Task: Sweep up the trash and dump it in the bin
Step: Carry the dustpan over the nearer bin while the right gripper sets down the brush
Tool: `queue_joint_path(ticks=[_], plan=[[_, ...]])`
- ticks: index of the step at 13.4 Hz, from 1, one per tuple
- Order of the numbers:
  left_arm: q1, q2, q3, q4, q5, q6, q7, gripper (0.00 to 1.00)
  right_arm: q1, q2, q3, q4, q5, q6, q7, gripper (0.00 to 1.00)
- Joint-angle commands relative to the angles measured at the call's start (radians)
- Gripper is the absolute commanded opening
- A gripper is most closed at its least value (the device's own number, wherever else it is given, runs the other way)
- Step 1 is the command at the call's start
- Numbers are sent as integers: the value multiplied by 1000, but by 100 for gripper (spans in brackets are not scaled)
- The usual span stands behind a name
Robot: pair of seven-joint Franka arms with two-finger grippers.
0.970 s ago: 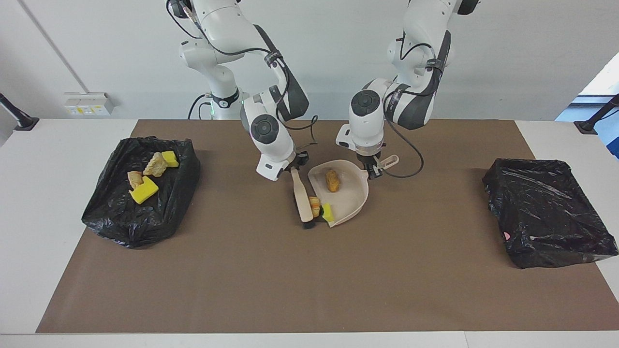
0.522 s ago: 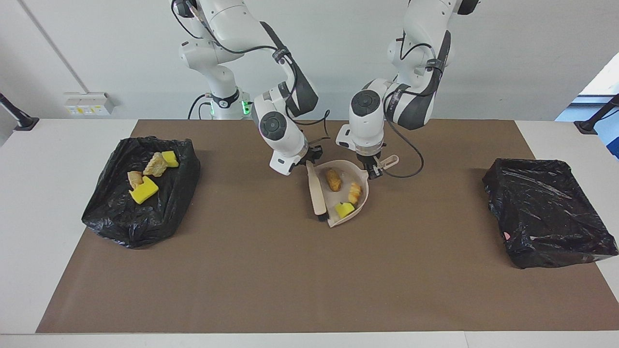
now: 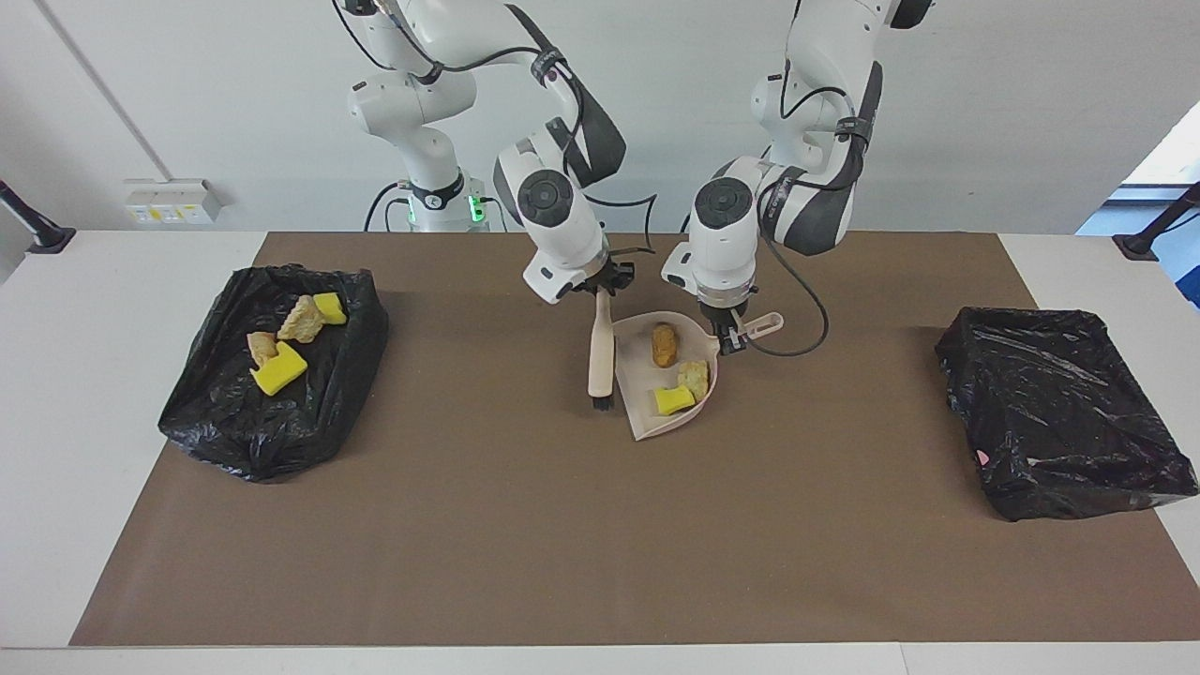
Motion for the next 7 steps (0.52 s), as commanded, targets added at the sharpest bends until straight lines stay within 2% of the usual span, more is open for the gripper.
queue_joint_path(ticks=[1, 3, 7], plan=[[5, -41, 38, -20, 12, 21, 92, 0, -15, -118, 14, -37, -40, -102, 77, 0], [5, -77, 73, -21, 10, 15, 166, 0, 17, -160, 20, -86, -56, -110, 142, 0], [6, -165, 179, -27, 6, -2, 345, 0, 86, -270, 22, -241, -47, -72, 137, 0]])
